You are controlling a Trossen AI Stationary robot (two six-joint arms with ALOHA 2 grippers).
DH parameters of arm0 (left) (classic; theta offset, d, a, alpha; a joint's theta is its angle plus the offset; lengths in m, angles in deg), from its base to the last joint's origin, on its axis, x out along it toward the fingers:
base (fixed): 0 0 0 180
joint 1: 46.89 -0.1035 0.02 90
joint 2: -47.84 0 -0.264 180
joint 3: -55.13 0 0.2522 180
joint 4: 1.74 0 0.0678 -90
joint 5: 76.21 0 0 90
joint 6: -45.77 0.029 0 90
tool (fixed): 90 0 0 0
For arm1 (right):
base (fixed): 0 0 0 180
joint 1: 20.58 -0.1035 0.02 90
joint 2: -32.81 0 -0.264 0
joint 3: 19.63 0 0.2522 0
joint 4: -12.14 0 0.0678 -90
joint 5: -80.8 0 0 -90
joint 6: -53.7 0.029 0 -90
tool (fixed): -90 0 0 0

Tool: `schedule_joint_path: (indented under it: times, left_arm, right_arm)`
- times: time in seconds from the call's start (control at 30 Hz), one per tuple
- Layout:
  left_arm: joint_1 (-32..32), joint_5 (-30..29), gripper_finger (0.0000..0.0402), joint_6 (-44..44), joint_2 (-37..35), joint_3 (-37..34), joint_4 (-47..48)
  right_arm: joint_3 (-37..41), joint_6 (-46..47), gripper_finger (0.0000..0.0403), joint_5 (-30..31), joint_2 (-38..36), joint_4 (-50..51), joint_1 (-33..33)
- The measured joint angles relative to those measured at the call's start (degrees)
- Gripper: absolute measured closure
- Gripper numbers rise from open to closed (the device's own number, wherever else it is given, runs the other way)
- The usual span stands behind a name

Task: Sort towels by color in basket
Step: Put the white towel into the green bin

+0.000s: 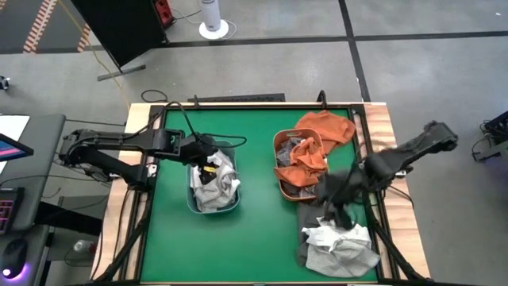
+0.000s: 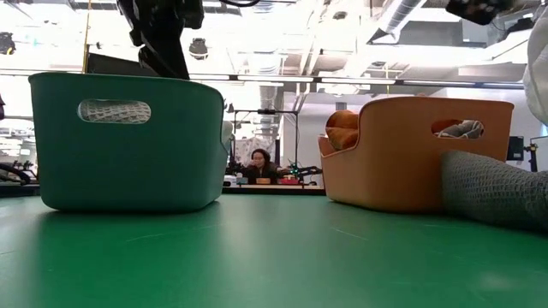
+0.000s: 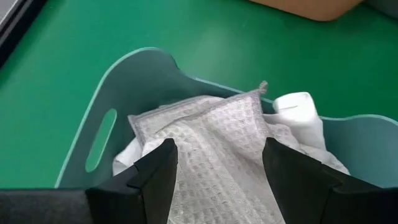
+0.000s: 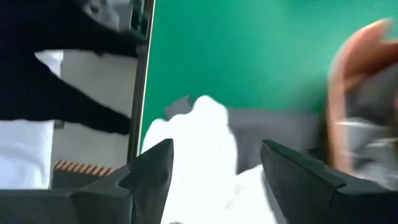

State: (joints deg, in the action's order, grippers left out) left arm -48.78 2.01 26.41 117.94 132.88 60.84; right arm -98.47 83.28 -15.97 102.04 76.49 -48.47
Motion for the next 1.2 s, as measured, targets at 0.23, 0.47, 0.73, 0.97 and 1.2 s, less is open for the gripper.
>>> schedule_joint_path:
  times: [0.23, 0.47, 0.73, 0.97, 1.2]
  left_arm:
    - [-0.1, 6.0, 0.0178, 4.7, 0.0, 0.0, -0.2]
    - [-0.2, 9.0, 0.0178, 9.6, -0.7, 0.0, 0.8]
    - [-0.2, 10.0, 0.0178, 11.7, -7.7, 0.0, 2.9]
    - [-0.5, 2.5, 0.0178, 8.3, -13.8, 0.0, -1.9]
    - [-0.4, 0.0, 0.0178, 2.8, -13.9, 0.0, -9.5]
  right_arm:
    - [0.0, 9.7, 0.0121, -0.3, 9.7, -6.2, -5.9]
    - [-0.1, 12.8, 0.0144, -0.4, 19.3, -3.5, -7.8]
    - [-0.1, 13.5, 0.0370, -0.8, 22.8, 1.1, -5.0]
    - [-3.2, 7.2, 0.0366, -0.5, 15.3, 4.0, 3.0]
    - [-12.0, -10.0, 0.0378, 0.6, 8.4, 0.5, 13.4]
